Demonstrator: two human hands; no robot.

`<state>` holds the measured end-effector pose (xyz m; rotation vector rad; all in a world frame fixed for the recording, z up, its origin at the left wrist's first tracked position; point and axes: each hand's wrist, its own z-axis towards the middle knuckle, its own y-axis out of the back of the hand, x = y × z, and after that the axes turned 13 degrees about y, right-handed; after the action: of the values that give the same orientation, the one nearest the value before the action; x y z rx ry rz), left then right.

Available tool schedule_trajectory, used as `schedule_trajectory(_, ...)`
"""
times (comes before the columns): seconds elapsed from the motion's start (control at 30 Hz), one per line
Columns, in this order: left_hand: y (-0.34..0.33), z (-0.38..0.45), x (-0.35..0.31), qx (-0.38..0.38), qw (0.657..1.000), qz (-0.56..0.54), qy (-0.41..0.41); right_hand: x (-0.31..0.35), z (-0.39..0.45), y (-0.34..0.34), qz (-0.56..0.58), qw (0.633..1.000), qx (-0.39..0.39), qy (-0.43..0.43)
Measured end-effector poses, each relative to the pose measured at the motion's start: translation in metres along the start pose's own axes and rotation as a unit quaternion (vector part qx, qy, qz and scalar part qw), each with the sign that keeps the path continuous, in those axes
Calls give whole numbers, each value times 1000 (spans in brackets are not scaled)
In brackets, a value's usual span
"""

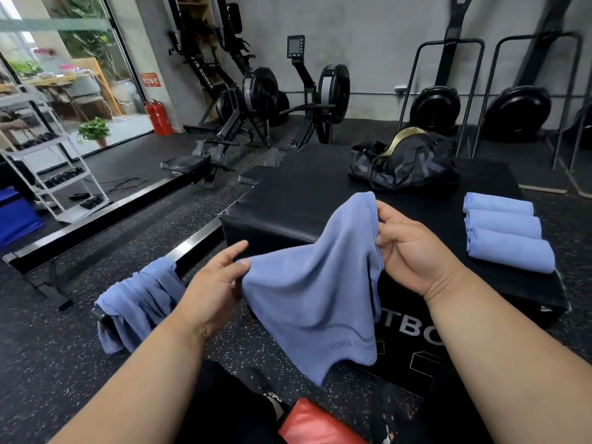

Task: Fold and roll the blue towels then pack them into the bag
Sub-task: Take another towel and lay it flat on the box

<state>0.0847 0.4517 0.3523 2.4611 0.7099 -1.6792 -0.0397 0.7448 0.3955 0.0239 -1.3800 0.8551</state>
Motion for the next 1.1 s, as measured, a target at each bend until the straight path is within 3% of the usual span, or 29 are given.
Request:
schedule_trajectory(0.17,5,-2,-23,-15,997,37,-63,-10,1,19,-16,998,-49,-25)
schedule_trajectory(0.3,6,-3,-31,-66,994,43,-78,-19,0,25,-139,976,-165,-23)
schedule_trajectory(0.4,9,-5,-33,-81,992,45,-90,-18,-4,32,-219,953,-208,-5)
schedule_trajectory(0.63,5,-11,-37,-95,981,101,-134,-17,-8,36,-168,950,-257,-54)
schedule_trajectory(0.9,5,-22,-43,-92,969,156,-170,-14,-10,34,31,978,-206,-16)
schedule_trajectory(1.03,5,-25,-47,-71,968,166,-173,-20,-12,28,-51,983,-139,-104)
schedule_trajectory(1.1,7,-26,-47,-66,966,179,-176,-27,-12,26,-81,983,-140,-90)
